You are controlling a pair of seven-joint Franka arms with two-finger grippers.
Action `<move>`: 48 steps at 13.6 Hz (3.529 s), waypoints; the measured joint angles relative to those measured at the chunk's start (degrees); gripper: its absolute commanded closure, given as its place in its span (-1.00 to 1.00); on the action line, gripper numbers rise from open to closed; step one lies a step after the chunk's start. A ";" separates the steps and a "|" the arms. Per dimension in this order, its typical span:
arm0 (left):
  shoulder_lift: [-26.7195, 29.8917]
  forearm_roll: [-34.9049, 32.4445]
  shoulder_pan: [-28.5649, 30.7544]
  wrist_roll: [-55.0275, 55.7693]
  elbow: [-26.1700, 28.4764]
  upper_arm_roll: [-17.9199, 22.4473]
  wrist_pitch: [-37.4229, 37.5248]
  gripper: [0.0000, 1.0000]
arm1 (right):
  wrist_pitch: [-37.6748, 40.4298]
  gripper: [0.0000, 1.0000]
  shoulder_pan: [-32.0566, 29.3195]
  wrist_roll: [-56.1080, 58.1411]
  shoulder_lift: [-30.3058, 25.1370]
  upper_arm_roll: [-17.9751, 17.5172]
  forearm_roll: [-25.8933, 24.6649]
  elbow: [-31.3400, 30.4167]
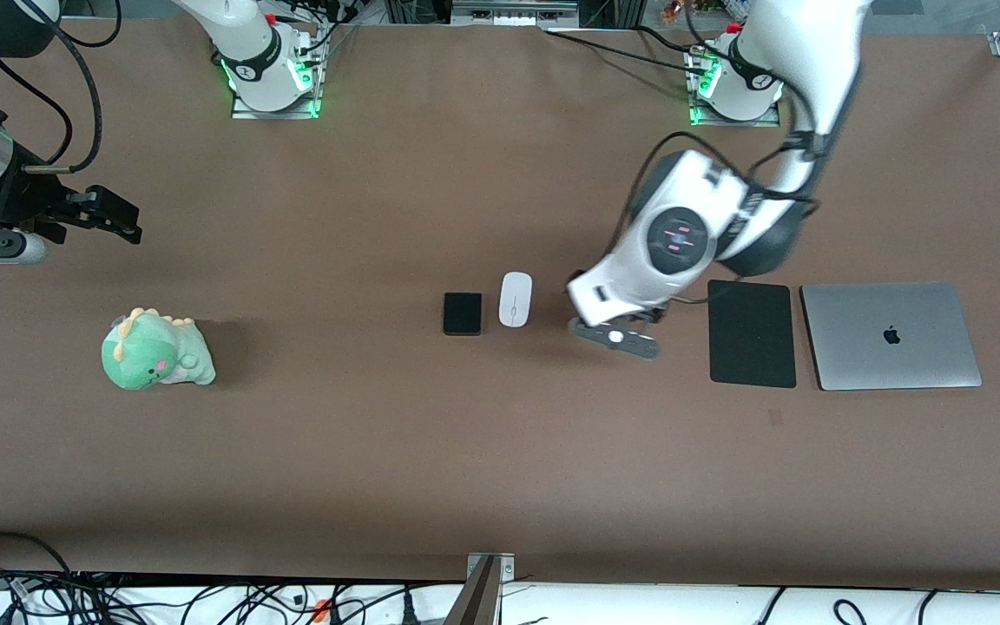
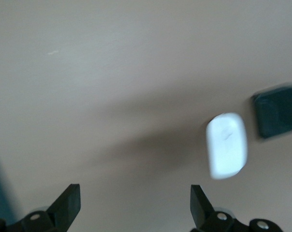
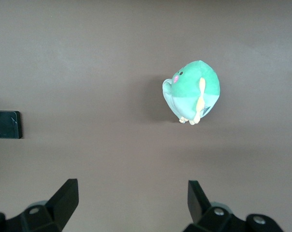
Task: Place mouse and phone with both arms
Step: 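Reach the left gripper over the white mouse, then close the left gripper on the white mouse and lift it, then carry the mouse toward the mouse pad while the right gripper reaches the phone, then lower the mouse onto the pad while the right gripper grasps the phone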
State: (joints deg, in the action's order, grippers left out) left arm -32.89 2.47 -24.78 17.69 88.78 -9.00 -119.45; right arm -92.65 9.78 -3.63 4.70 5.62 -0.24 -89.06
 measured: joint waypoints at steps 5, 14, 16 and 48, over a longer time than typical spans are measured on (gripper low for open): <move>-8.79 -2.90 -8.34 15.28 0.06 0.61 -13.71 -1.00 | -0.05 -1.00 -0.09 0.00 0.00 0.18 0.00 0.02; -13.46 -8.94 -12.09 23.72 2.50 0.86 -21.36 0.25 | -1.23 -1.00 -0.71 0.17 0.77 0.14 0.00 0.01; -13.21 -9.06 -12.08 23.70 2.50 1.06 -21.19 0.36 | -1.30 -1.00 -0.67 1.63 0.80 -0.10 0.00 0.01; 4.11 -9.21 29.65 -16.95 24.92 0.93 -20.74 -1.00 | -48.04 -1.00 32.01 -37.09 35.67 -1.90 4.55 -6.78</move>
State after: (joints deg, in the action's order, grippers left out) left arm -28.77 -6.74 4.87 0.74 113.69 -8.07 -140.19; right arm -140.70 41.79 -40.72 40.37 3.72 4.32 -95.84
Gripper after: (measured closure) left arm 0.000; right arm 0.000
